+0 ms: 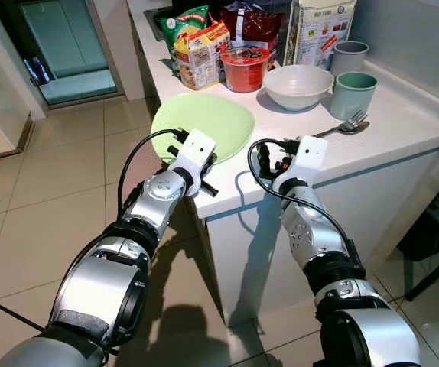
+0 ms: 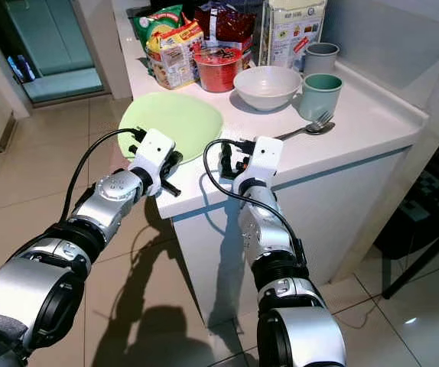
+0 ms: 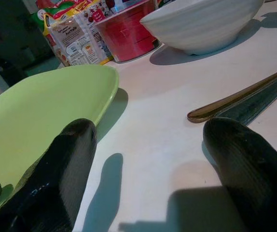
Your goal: Setting the table
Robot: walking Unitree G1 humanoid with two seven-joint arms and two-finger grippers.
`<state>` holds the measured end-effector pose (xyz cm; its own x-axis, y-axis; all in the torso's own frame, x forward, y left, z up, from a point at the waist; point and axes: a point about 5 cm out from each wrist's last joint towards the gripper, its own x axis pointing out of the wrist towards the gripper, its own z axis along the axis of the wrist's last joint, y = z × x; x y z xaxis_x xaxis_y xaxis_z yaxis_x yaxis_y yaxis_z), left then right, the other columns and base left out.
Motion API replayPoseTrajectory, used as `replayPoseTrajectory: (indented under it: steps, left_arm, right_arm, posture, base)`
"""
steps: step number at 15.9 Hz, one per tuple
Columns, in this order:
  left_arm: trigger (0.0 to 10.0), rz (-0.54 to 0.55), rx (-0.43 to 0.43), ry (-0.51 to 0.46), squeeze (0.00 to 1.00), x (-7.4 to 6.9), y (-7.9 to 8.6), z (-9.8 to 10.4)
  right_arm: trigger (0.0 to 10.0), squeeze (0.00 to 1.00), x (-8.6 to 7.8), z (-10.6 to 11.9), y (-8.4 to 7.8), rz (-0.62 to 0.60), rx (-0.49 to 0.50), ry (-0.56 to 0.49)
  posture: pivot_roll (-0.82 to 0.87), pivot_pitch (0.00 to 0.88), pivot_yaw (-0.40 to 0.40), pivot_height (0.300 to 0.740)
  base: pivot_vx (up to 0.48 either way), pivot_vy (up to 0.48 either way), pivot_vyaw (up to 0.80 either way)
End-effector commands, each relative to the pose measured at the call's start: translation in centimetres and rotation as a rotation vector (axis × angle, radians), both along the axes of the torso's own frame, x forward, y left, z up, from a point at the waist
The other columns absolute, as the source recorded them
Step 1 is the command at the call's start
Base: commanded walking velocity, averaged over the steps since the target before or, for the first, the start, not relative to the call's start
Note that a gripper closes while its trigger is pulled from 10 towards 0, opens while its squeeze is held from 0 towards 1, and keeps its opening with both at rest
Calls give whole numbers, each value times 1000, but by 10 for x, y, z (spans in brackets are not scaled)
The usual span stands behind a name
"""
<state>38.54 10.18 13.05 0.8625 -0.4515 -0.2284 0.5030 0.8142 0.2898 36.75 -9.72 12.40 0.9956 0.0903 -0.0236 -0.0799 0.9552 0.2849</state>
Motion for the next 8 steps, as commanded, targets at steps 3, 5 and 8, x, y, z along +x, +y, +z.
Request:
replayPoseTrajectory:
  steps: [3,5,8]
  left_arm:
    - [10000,-19,60,98,0,-9,3,-22]
    - [10000,-17,59,99,0,-9,2,-22]
    - [10000,-18,60,99,0,-9,2,-22]
  right_arm:
    - [10000,0,-1,-8,5,17,-15,49]
    - [10000,0,1,1,6,23,-29,1]
    - [10000,0,1,3,7,34,-41,-10]
  posture:
    - [19,0,104,740]
    - [19,0,103,740]
    - [18,0,100,740]
  base:
    - [0,0,0]
    - [0,0,0]
    - [0,0,0]
